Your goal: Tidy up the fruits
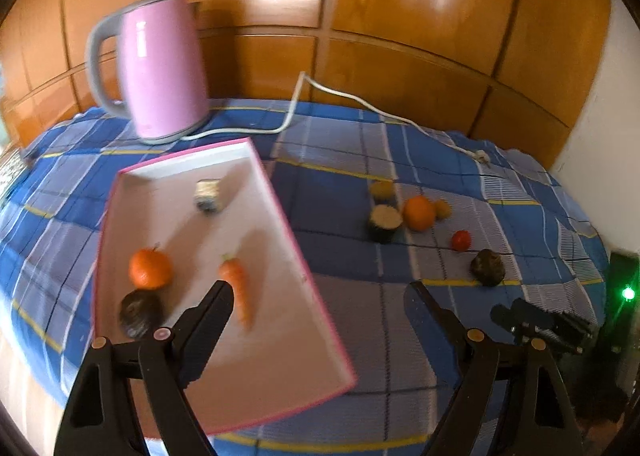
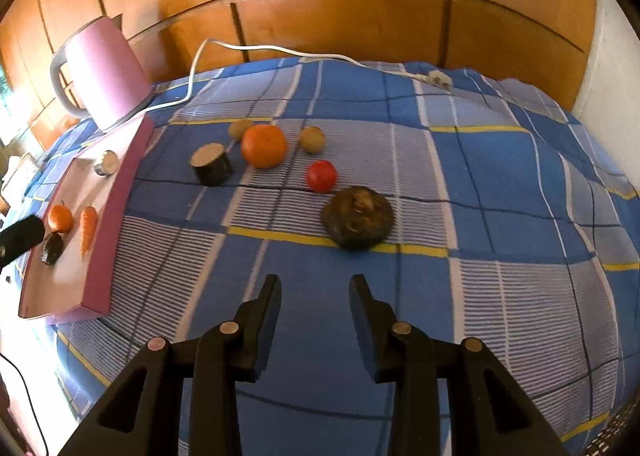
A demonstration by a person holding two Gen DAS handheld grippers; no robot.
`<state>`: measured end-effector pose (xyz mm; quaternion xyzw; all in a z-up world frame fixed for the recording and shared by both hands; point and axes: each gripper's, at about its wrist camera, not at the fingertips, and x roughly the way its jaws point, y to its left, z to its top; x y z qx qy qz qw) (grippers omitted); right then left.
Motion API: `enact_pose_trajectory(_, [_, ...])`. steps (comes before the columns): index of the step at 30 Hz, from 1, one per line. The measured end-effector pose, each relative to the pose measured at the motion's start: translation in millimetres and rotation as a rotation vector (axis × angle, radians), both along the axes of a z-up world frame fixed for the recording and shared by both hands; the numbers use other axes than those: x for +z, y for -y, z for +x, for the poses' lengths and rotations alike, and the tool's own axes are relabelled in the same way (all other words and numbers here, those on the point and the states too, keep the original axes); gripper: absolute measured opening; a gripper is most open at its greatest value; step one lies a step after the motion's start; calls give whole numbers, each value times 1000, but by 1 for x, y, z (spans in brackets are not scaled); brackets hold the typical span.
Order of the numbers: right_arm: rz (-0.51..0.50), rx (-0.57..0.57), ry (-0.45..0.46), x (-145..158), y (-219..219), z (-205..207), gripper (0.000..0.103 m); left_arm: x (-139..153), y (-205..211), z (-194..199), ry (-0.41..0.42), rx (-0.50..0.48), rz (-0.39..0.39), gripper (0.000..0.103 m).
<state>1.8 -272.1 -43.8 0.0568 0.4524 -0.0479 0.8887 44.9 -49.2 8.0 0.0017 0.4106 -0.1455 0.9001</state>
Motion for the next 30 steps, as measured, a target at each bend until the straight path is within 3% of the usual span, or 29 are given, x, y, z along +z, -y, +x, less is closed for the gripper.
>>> enact_pose_trajectory(7, [12, -21, 0, -3, 15, -5, 35, -6, 32, 39, -77, -59, -29, 66])
enact_pose_trajectory(13, [-17, 22, 10, -3, 12, -7, 35, -13, 51, 72, -135, -84, -50, 59])
enact_pose_trajectory(19, [-29, 56, 8, -6, 9, -7, 35, -23, 72, 117, -210, -88, -65, 45])
enact_pose_trajectory(30, [-12, 67, -2, -10, 13, -3, 35, -53, 107, 179, -324, -94, -60, 46])
